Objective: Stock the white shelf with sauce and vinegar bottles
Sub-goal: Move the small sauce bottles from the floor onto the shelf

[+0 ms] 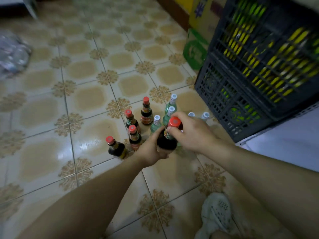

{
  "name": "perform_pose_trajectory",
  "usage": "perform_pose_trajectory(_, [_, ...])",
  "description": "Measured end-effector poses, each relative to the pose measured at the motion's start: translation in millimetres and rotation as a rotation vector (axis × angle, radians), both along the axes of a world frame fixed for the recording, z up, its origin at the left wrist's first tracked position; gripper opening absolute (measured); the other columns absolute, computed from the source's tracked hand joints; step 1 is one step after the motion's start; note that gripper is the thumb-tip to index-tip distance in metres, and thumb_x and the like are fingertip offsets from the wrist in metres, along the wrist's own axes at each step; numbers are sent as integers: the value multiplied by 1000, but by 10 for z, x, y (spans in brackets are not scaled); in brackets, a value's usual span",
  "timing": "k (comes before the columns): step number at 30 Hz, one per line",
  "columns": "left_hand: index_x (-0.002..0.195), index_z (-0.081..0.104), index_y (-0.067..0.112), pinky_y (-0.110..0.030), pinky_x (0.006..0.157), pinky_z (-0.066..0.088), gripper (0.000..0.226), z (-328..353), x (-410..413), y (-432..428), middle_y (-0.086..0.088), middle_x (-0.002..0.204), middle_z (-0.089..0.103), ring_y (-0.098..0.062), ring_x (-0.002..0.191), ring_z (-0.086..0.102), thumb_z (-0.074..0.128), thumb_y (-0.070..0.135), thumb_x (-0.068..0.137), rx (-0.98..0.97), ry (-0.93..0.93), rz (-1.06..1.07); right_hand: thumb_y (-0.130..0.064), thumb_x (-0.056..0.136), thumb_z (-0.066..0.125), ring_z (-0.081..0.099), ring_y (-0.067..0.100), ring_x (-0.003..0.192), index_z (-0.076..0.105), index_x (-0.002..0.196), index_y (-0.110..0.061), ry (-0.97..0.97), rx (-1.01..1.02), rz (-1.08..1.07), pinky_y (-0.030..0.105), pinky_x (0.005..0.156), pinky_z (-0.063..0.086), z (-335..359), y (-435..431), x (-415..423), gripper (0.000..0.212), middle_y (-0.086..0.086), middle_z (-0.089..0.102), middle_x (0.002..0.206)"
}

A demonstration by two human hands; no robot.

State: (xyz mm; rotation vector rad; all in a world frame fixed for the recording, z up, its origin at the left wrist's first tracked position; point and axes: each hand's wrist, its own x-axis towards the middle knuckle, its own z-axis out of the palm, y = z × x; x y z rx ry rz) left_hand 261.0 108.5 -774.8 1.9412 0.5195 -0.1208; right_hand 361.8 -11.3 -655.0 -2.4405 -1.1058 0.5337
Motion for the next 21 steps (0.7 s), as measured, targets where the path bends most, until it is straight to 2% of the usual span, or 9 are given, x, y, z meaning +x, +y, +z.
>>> perform_pose_trajectory(2, [138, 23, 42, -14, 92, 44, 89, 550, -133, -108, 12, 132, 47, -8, 124, 47, 78, 10, 76, -19, -101, 2, -44, 94, 51, 52, 26, 91, 49, 120, -26, -56, 82, -24, 34, 73, 40, 474, -117, -168, 32, -3, 51, 97])
perform_pose_trajectory(4, [127, 25, 45, -5, 78, 46, 80, 1101, -274, -231, 16, 117, 51, 1, 111, 54, 74, 3, 79, -39, -194, 15, -43, 95, 50, 55, 29, 97, 48, 124, -26, -98, 201, -48, 34, 74, 39, 912, -252, -327, 34, 1, 56, 105])
perform_pose_trajectory(6, [121, 28, 47, -5, 71, 46, 80, 1602, -414, -357, 20, 113, 50, 0, 105, 56, 73, -2, 78, -55, -268, 22, -40, 97, 50, 56, 28, 100, 45, 131, -24, -125, 345, -80, 34, 75, 41, 1327, -380, -477, 38, 4, 59, 114])
perform_pose_trajectory(8, [120, 31, 51, -12, 81, 49, 82, 2084, -541, -485, 18, 117, 52, -8, 112, 55, 75, 0, 74, -46, -342, 20, -38, 98, 48, 55, 22, 104, 42, 136, -23, -144, 511, -121, 31, 77, 39, 1759, -513, -622, 41, 2, 57, 118])
perform_pose_trajectory(10, [124, 34, 51, -28, 91, 51, 80, 2545, -655, -632, 16, 117, 56, -9, 111, 57, 76, 4, 74, -41, -416, 28, -38, 99, 48, 54, 19, 104, 40, 138, -24, -165, 672, -168, 29, 79, 39, 2196, -644, -753, 42, -1, 56, 115])
perform_pose_trajectory(11, [128, 34, 48, -31, 90, 51, 80, 2779, -711, -726, 16, 116, 58, -8, 109, 58, 75, 5, 75, -34, -457, 35, -37, 100, 47, 55, 19, 102, 40, 138, -24, -176, 736, -185, 31, 79, 41, 2419, -717, -825, 42, -4, 55, 110])
perform_pose_trajectory(14, [134, 35, 42, -33, 91, 50, 78, 3374, -872, -1030, 10, 118, 61, -10, 108, 60, 75, 7, 77, -43, -598, 28, -39, 98, 49, 57, 20, 97, 36, 139, -26, -201, 849, -184, 37, 82, 47, 3019, -974, -1031, 45, -8, 55, 101])
perform_pose_trajectory(18, [138, 36, 35, -25, 84, 54, 75, 3961, -1039, -1474, 6, 120, 61, -7, 104, 63, 74, 8, 79, -106, -751, -11, -42, 94, 55, 59, 20, 95, 41, 127, -27, -225, 810, -160, 34, 77, 45, 3596, -1322, -1260, 38, -5, 58, 103])
perform_pose_trajectory(21, [145, 27, 38, -35, 91, 52, 90, 4229, -1173, -1769, 3, 127, 59, -12, 109, 62, 78, 14, 76, -98, -770, -112, -40, 95, 54, 57, 17, 88, 46, 120, -22, -276, 880, -196, 32, 72, 43, 3943, -1620, -1392, 32, -7, 55, 92])
